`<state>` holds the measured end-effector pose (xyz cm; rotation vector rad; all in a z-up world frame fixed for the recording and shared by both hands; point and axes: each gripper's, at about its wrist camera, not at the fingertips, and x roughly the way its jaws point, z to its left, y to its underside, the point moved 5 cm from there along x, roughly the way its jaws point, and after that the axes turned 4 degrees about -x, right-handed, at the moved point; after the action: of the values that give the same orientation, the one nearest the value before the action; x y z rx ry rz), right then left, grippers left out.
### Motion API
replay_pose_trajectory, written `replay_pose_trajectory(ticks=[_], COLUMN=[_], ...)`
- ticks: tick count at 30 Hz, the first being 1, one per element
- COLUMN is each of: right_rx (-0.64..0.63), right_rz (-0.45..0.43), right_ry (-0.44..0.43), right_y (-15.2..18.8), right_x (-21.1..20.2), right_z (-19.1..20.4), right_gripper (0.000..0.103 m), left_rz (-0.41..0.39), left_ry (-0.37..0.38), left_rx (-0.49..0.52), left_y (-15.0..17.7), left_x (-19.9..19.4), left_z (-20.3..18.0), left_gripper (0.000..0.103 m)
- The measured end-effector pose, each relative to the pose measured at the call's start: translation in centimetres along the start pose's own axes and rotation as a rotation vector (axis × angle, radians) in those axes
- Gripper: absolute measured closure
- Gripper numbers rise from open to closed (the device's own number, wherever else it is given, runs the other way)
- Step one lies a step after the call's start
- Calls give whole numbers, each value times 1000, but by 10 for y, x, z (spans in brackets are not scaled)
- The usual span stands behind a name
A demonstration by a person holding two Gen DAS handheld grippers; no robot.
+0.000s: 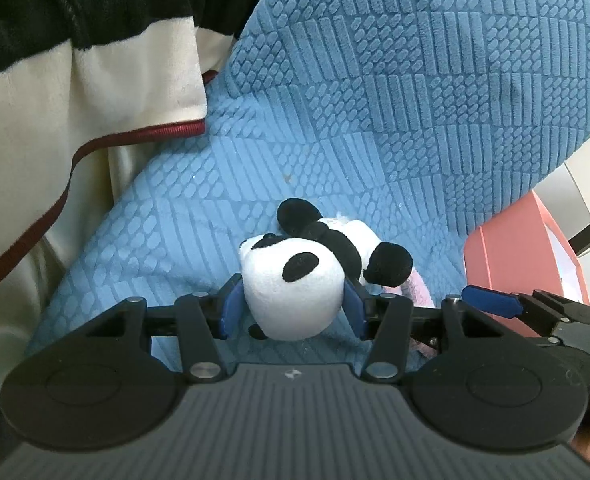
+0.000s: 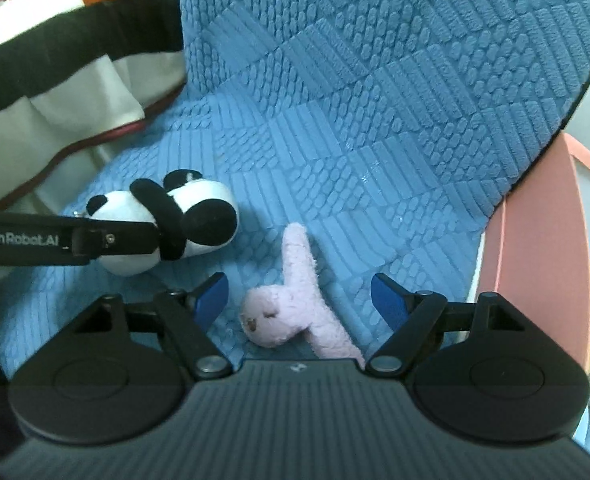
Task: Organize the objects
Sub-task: 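Lift the panda with the left gripper while the right lifts the pink bunny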
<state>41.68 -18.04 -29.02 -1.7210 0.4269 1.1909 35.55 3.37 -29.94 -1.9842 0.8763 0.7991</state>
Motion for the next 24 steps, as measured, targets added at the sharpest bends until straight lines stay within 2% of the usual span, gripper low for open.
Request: replay_pose_trajectory(ticks=[3, 9, 10, 11, 12, 13, 16, 18, 21, 24], right_rx=[-29, -42, -39, -39, -38, -28, -11, 7, 81, 106], right_rz=[30, 97, 105, 108, 106, 100, 61, 21, 12, -4], right_ry=[-32, -10, 4, 18, 19, 8, 15, 7, 1, 36], right_y=[2, 13, 15, 16, 17, 17, 16, 15, 23, 30], right_x=[7, 22, 25, 26, 27, 26, 17, 9, 1, -11], right_z=[5, 8, 7, 5, 4, 3, 4, 6, 4, 3], right_gripper=[23, 23, 24, 30, 32, 41, 49, 51, 51, 51], left_rz=[0, 4, 4, 4, 3, 3, 9, 14, 30, 27], left_ry=[-1, -6, -7, -7, -7, -7, -2, 7, 9, 3], left_rx=[2, 3, 3, 6, 8, 7, 5, -3, 4, 20], left_y=[0, 1, 1, 2, 2, 2, 3, 5, 8, 10], left_x=[1, 3, 4, 4, 4, 3, 3, 3, 7, 6], left_z=[0, 2, 2, 1, 1, 1, 1, 0, -3, -4], left_gripper=[45, 45, 45, 45, 45, 45, 45, 45, 45, 45])
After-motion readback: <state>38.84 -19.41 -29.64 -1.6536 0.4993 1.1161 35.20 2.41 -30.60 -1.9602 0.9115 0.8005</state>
